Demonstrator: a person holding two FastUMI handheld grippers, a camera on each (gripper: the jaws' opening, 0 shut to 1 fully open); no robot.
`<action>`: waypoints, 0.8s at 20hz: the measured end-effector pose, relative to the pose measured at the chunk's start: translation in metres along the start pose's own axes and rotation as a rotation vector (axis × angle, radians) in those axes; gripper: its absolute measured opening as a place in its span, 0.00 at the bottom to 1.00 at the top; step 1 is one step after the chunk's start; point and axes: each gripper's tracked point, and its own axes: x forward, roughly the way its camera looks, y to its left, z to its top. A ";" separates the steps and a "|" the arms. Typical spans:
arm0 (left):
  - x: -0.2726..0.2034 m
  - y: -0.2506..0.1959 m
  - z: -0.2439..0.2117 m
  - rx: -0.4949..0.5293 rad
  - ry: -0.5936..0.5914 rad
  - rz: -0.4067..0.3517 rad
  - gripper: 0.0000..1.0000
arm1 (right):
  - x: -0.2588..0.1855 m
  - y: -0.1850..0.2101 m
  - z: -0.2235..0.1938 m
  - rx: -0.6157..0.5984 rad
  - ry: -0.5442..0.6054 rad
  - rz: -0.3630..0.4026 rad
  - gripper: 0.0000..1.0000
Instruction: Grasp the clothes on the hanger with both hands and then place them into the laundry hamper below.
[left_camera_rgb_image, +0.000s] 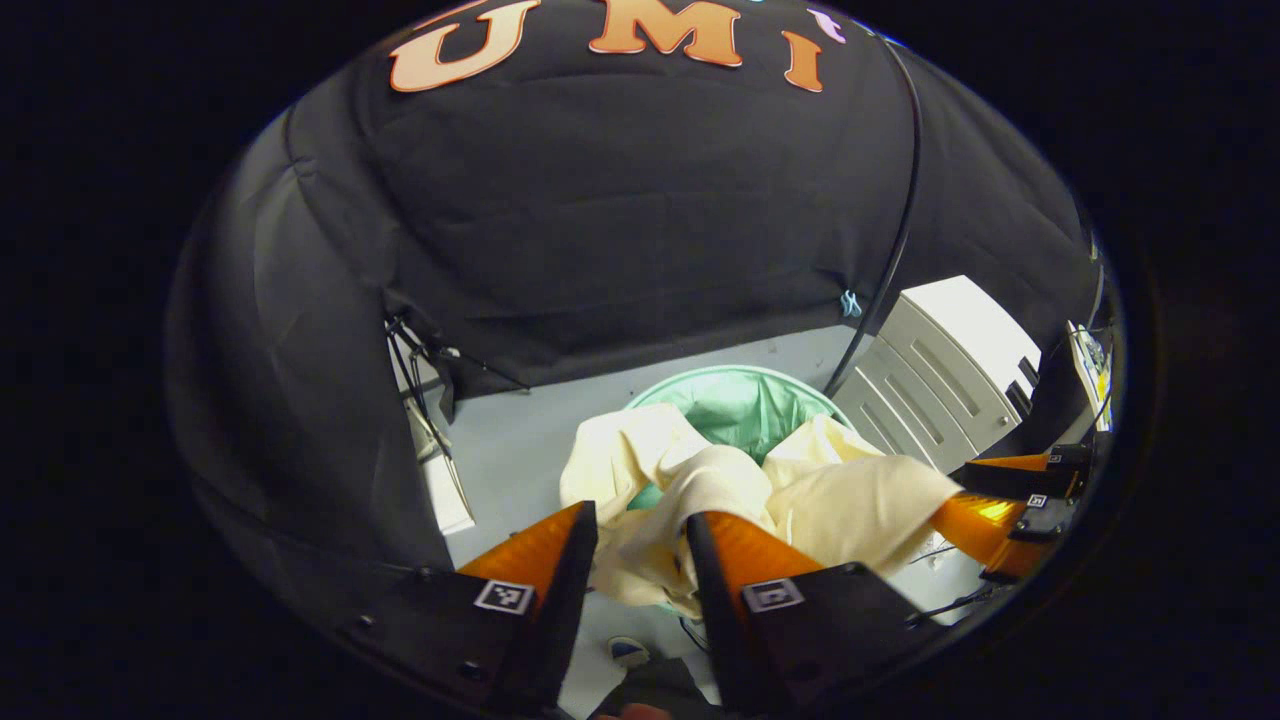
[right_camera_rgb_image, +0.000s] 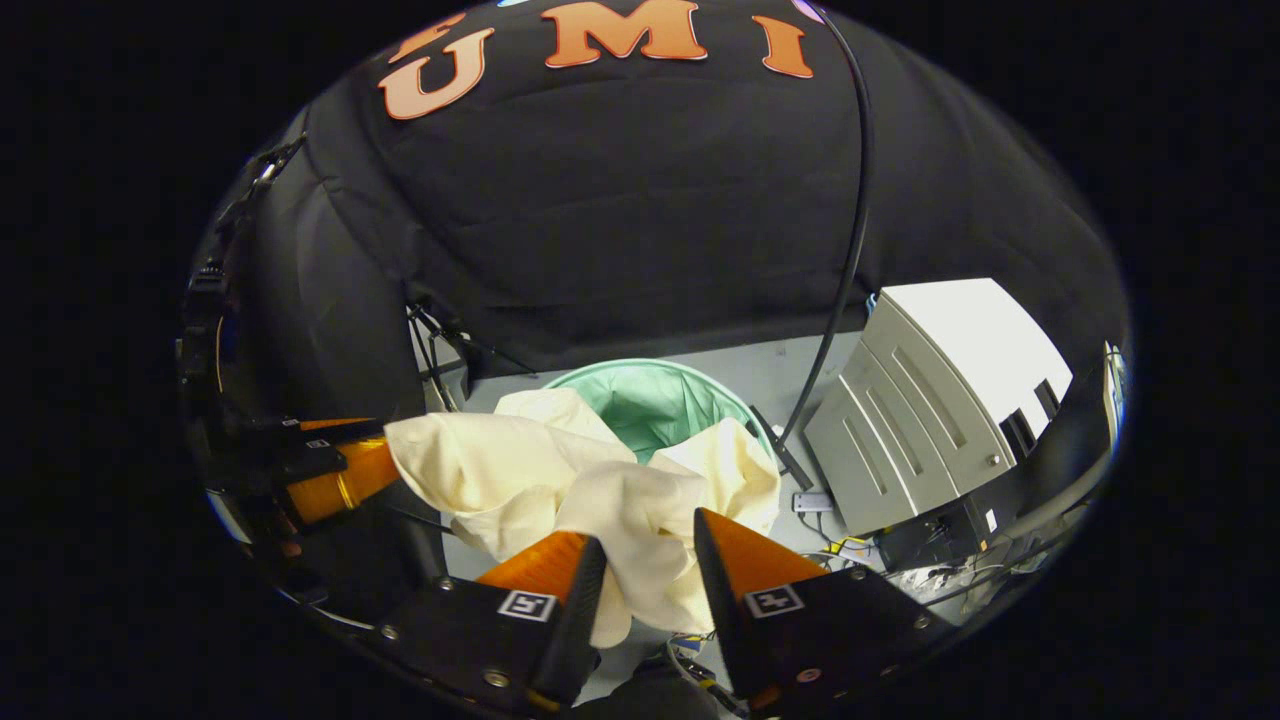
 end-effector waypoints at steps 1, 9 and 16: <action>0.001 0.004 -0.003 -0.009 0.014 0.011 0.76 | 0.003 -0.001 -0.005 0.016 0.016 -0.003 0.70; -0.011 0.011 -0.008 -0.047 -0.014 0.004 0.99 | -0.004 -0.016 -0.021 0.048 0.046 -0.028 0.94; -0.036 0.006 0.012 -0.040 -0.100 -0.018 0.99 | -0.023 -0.004 -0.013 0.043 0.002 -0.022 0.94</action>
